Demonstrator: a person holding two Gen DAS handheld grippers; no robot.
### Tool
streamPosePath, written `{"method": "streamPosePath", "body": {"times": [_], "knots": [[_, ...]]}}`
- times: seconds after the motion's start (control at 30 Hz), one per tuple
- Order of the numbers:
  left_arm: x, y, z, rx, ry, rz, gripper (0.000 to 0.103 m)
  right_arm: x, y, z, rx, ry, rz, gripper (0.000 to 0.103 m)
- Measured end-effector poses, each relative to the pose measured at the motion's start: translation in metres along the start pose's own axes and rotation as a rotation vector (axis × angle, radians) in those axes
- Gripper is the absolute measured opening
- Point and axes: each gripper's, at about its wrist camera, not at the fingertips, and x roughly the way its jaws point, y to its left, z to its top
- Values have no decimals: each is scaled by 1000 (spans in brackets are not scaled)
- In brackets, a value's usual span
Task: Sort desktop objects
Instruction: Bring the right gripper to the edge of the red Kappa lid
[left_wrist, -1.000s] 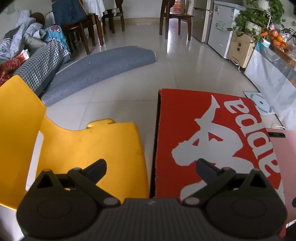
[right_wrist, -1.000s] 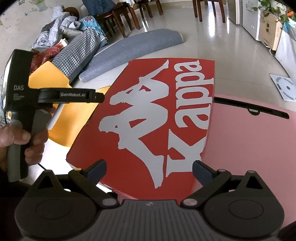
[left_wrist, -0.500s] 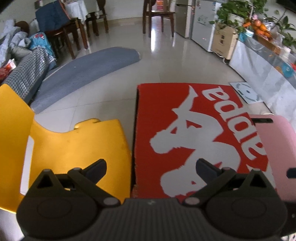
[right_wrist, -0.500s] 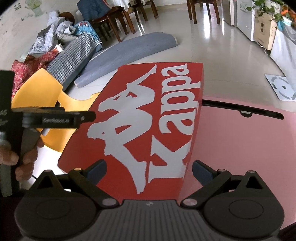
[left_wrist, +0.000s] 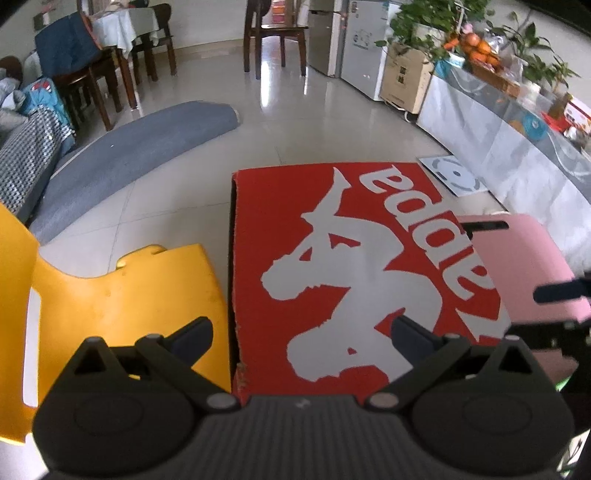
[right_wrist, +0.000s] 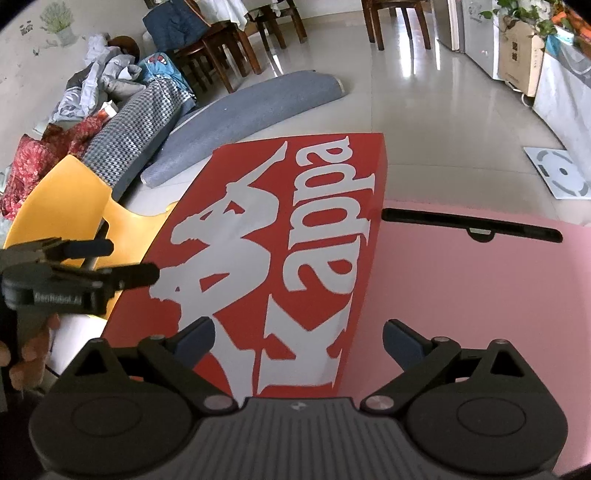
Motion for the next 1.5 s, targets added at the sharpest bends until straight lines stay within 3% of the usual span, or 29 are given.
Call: {"method": "streamPosePath", "body": {"times": [0.3, 1.07, 1.5], "knots": [[9, -3, -3, 43, 31, -12, 103, 17, -9, 13, -39, 16, 26, 98], [37, -10, -6, 67, 135, -50, 103, 46, -26, 9, 37, 70, 85, 95], [44, -2, -3, 14, 164, -53, 103, 49, -23, 6, 36, 86, 93, 95]]}}
